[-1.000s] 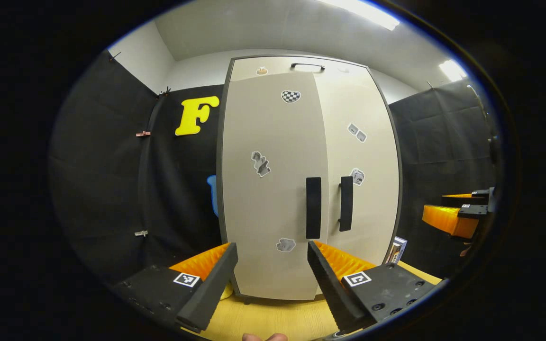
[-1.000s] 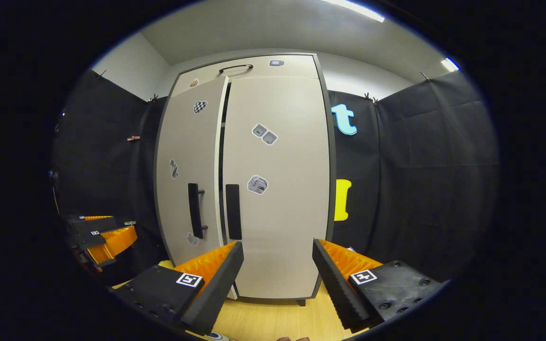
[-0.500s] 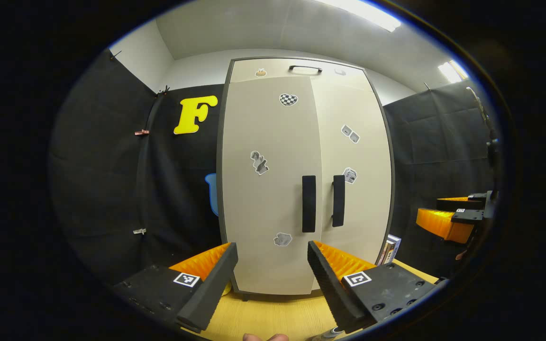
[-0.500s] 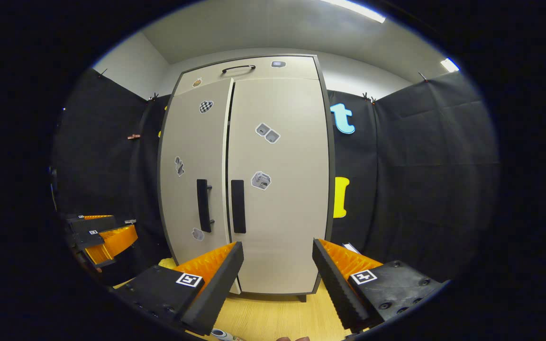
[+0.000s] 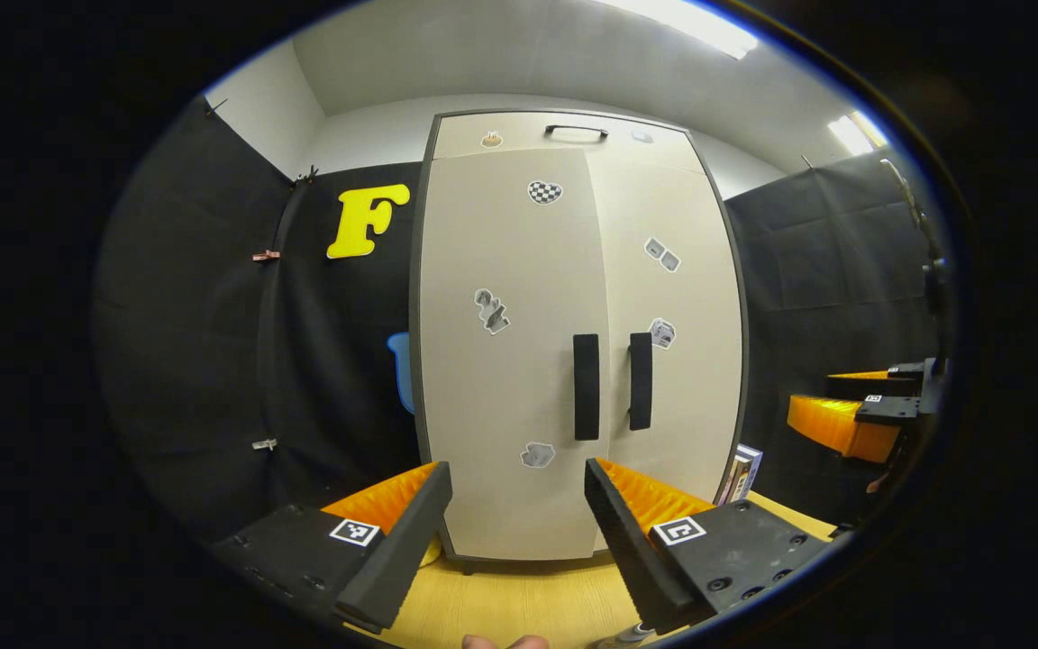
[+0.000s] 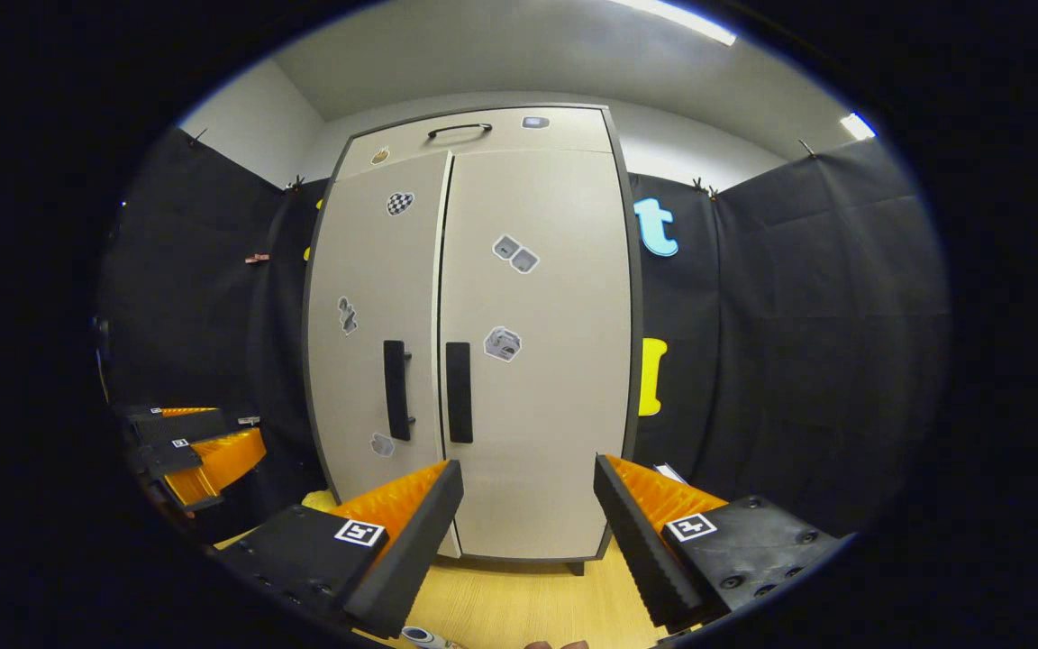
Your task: Grasp the bottle in the cabinet with the left hand and place it on the coaster, then close the right door with the right hand and the left door with the left hand.
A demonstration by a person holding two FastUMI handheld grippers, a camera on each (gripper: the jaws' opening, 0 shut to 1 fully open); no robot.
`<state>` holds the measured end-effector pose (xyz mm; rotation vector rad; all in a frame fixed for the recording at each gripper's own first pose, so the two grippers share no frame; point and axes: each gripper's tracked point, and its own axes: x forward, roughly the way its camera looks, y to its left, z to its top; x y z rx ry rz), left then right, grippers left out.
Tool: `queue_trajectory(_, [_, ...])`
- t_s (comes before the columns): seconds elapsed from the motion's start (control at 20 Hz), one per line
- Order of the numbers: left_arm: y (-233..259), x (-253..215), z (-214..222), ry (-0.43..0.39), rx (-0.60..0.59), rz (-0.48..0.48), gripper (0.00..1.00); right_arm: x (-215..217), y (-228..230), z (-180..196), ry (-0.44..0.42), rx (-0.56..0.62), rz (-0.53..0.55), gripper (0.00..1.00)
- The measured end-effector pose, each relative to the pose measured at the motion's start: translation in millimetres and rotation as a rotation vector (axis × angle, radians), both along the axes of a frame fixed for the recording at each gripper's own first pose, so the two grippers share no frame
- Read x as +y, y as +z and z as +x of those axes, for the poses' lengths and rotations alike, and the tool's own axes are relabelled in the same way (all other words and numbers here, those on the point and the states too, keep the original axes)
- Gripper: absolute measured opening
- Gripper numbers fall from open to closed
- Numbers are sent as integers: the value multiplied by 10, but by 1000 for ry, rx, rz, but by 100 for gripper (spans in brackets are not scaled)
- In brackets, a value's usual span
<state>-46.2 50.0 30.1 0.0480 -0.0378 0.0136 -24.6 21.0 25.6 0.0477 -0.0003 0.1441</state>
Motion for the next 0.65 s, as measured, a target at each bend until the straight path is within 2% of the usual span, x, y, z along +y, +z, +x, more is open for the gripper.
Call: queue_trajectory(0.65, [-16,8,-12,-2,4,0,95,20,21,-21,8,-10,-12,97])
